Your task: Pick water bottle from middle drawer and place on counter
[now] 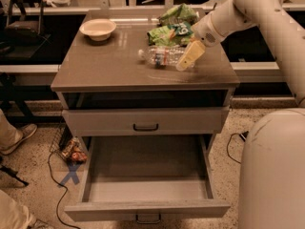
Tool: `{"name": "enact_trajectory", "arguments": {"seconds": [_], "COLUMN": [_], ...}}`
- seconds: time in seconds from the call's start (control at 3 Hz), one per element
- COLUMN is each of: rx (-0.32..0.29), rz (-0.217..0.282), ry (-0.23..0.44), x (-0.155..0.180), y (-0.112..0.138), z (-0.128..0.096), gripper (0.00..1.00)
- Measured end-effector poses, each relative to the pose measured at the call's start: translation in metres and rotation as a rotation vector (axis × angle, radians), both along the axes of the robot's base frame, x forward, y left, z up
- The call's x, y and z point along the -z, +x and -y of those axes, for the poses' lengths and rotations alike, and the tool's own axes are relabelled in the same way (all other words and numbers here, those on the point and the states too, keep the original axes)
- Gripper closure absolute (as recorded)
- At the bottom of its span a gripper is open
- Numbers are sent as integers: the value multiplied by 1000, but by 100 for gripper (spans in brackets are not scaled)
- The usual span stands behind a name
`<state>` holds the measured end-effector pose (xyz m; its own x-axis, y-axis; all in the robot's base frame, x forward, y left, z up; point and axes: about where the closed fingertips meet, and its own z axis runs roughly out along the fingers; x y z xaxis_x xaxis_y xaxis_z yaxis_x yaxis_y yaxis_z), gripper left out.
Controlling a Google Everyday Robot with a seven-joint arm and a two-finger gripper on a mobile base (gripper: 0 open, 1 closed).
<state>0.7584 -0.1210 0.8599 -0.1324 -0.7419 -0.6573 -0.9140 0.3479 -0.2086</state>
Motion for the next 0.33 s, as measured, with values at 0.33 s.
{"name": "enact_trajectory", "arguments": {"seconds": [0.33], "rx": [43], "rz": [57], "ry": [25], "x": [-13], "y": [-3], "z": [17], "gripper": [0]}}
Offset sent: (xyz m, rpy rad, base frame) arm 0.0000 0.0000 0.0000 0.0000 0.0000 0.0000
